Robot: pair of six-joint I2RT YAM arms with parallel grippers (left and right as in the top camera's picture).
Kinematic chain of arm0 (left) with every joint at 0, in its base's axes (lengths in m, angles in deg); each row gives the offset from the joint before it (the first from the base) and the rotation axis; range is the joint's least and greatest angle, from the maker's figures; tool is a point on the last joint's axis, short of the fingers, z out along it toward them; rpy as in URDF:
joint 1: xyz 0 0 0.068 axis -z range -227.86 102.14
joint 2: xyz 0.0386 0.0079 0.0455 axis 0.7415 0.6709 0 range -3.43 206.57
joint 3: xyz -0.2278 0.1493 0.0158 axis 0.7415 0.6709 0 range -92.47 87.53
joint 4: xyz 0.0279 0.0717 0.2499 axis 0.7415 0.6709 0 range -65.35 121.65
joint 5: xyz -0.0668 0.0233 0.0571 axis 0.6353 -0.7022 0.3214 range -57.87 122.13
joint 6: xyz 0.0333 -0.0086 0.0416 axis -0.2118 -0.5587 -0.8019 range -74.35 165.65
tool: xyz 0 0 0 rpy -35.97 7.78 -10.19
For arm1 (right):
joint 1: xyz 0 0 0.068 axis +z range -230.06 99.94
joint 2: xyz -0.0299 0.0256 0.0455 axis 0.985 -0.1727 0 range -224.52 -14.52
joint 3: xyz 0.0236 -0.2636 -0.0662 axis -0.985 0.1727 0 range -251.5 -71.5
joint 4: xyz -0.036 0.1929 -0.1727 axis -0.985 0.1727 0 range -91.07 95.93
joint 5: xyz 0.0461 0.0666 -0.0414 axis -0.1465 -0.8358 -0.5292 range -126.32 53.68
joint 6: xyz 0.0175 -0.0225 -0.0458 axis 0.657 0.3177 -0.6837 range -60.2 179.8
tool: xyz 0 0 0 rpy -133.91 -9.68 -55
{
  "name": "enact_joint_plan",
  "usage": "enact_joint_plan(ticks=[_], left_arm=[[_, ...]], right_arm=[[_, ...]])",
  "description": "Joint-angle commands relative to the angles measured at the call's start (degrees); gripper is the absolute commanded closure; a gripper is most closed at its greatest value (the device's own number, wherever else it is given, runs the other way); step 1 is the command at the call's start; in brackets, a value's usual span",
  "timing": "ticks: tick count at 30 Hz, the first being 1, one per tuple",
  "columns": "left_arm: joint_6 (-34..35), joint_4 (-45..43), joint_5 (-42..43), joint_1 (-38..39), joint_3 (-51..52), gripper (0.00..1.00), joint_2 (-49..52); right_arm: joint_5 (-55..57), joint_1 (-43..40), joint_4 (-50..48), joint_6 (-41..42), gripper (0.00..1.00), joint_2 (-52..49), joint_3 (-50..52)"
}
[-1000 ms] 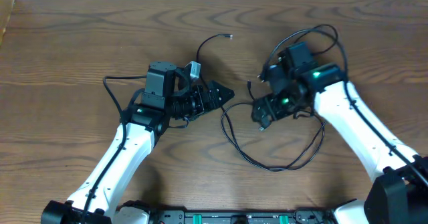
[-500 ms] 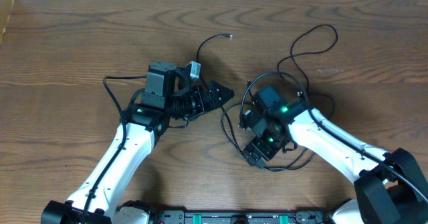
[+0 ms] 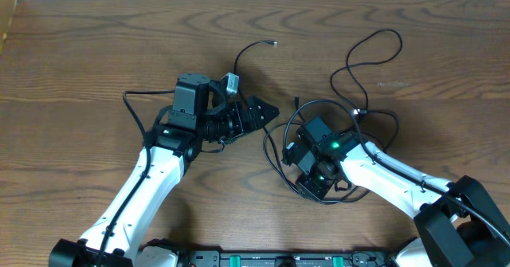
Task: Untangle cables
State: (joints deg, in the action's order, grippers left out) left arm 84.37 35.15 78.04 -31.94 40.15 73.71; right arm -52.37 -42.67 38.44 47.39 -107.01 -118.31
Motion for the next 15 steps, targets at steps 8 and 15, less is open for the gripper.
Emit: enact_joint_plan(ticks=[8,15], left_arm=[[-0.7,0.2,-0.4,0.2,0.2,0.04,0.1],[-0.9,0.2,-3.9,0.2,0.2,0.04,0.1]], right_arm=[[-0.3,0.2,-0.1,-2.6,0.76,1.0,0.5],[-0.4,0.2,-0.1,-3.5,0.83,1.0,0.5]])
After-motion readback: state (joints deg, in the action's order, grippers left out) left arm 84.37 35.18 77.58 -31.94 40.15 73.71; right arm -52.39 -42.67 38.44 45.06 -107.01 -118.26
